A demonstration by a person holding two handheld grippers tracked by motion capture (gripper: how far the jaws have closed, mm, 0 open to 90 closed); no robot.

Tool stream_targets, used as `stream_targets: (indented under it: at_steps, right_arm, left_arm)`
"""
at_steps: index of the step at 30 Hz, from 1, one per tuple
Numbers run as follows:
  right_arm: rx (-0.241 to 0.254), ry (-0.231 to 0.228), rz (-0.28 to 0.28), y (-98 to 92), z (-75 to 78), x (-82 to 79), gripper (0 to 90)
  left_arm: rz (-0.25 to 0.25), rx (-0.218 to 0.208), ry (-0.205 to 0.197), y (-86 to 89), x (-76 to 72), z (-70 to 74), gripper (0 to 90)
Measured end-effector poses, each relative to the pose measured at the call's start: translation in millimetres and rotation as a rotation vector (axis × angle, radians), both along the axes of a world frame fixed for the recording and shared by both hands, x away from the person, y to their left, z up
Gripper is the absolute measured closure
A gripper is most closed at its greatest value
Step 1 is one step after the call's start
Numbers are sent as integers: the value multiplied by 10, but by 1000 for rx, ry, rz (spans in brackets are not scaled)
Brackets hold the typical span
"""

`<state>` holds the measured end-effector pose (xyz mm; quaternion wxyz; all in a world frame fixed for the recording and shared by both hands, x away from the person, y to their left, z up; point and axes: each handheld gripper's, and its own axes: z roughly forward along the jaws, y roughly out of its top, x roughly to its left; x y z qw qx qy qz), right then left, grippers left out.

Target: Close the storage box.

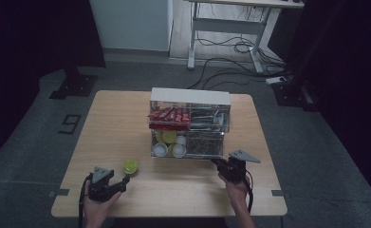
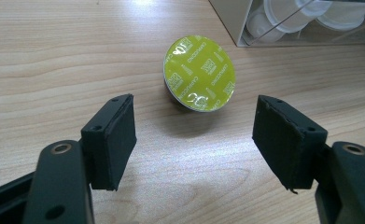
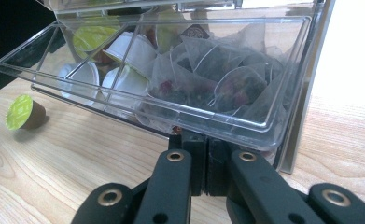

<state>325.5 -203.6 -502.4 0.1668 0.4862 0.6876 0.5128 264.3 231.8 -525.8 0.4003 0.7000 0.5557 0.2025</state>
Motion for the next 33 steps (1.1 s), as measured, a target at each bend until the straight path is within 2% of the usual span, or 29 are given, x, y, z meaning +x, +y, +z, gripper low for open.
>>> stream_targets:
  at_steps: [14,27,33]
  right_arm:
    - [0,15,-8,-48,11,-26,875]
    - [-16,47,-4,-74,-29,-69,875]
    - [-18,78,7,-92,-69,-71,875]
  left_arm:
    - [-5,4,8,-14,0,-14,306]
    - [-2,2,10,0,-2,-19,306]
    - [-4,2,11,2,-4,-18,306]
